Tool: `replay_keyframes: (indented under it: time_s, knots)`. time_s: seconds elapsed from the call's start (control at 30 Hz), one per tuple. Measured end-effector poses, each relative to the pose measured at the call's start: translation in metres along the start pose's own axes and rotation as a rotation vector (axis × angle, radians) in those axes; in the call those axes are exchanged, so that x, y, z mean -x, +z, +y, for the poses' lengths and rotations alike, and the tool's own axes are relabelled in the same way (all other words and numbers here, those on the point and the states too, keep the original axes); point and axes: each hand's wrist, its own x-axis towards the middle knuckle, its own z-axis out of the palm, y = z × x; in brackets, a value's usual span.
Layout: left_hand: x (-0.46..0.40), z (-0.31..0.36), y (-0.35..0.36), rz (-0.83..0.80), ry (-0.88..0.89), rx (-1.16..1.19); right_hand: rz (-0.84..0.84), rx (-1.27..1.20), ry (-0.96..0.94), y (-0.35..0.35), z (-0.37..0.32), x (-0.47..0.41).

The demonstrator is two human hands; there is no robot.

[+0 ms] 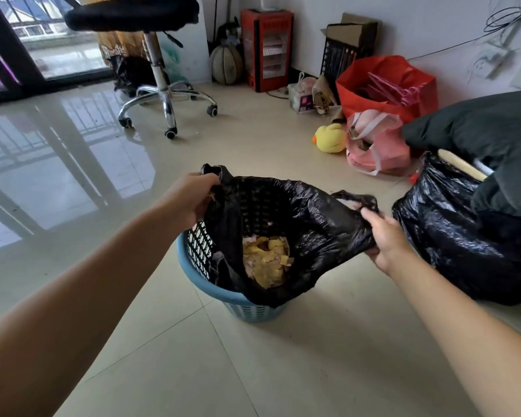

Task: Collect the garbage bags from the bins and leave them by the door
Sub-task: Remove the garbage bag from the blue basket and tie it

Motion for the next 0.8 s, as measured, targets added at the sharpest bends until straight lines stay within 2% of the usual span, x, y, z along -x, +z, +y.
replay_keyframes:
  time_s: [0.07, 0.13, 0.2, 0.27, 0.37, 0.43, 0.5, 0.57, 0.6, 0.67, 0.73, 0.77, 0.8]
  knots:
    - [-0.006, 0.006, 0.001, 0.077, 0.128, -0.034, -0.040, -0.006, -0.151, 0.013, -0.014, 0.008]
    - [-0.008, 0.008, 0.007, 0.110, 0.265, -0.084, -0.105, 0.095, -0.280, 0.034, -0.022, 0.021]
    - [-0.004, 0.005, 0.018, 0.046, 0.352, -0.161, -0.226, 0.113, -0.325, 0.060, -0.025, 0.035]
    - [0.000, -0.001, 0.031, -0.045, 0.382, -0.212, -0.353, 0.094, -0.280, 0.082, -0.027, 0.047]
    - [0.002, -0.005, 0.041, -0.140, 0.292, -0.014, -0.605, 0.242, -0.186, 0.104, -0.026, 0.059]
    - [0.000, -0.001, 0.037, -0.194, 0.199, 0.195, -0.725, 0.515, -0.230, 0.114, -0.022, 0.064]
    - [0.000, 0.003, 0.031, -0.272, 0.134, 0.350, -0.701, 0.802, -0.372, 0.124, -0.021, 0.067]
    - [0.000, 0.006, 0.028, -0.319, 0.082, 0.397, -0.550, 0.953, -0.515, 0.130, -0.023, 0.064]
    - [-0.001, 0.007, 0.026, -0.321, 0.101, 0.317, -0.478, 0.990, -0.569, 0.131, -0.025, 0.062]
    - [-0.008, 0.005, 0.015, -0.357, 0.250, -0.103, -0.347, 0.984, -0.635, 0.129, -0.032, 0.055]
    - [-0.017, -0.003, 0.004, -0.575, 0.366, -0.572, -0.303, 0.889, -0.625, 0.124, -0.041, 0.051]
    - [-0.013, -0.006, 0.006, -0.674, 0.402, -0.728, -0.305, 0.843, -0.620, 0.123, -0.045, 0.052]
    - [-0.011, -0.012, 0.013, -0.683, 0.468, -0.816, -0.339, 0.825, -0.631, 0.124, -0.049, 0.056]
